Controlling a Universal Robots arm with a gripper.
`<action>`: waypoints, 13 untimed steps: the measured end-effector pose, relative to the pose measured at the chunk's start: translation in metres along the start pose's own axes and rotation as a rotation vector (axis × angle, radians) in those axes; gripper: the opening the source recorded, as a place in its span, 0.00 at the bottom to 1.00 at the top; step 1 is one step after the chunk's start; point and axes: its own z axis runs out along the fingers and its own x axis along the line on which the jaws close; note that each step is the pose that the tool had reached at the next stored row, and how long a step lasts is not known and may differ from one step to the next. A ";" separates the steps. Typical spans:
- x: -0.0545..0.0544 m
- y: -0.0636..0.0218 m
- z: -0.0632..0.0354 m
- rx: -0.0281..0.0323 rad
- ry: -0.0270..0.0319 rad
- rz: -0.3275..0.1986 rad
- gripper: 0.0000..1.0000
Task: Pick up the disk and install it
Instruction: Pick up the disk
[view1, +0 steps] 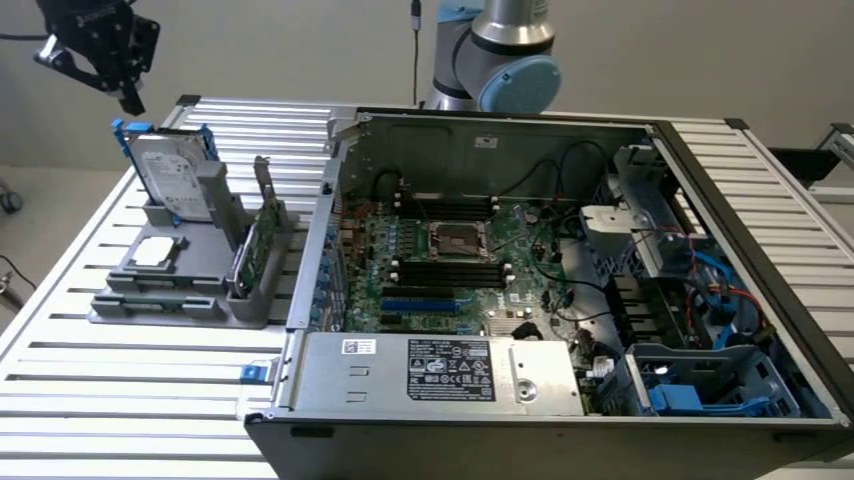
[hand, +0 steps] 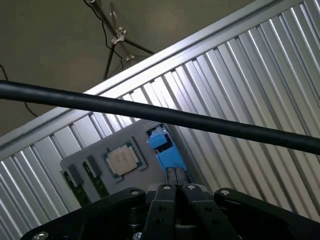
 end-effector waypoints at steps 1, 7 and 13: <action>0.000 0.0000 0.0005 0.0001 0.0005 -0.018 0.11; 0.000 -0.0001 0.0022 0.0001 0.0038 -0.126 0.11; 0.000 0.0000 0.0026 0.0005 0.0068 -0.235 0.11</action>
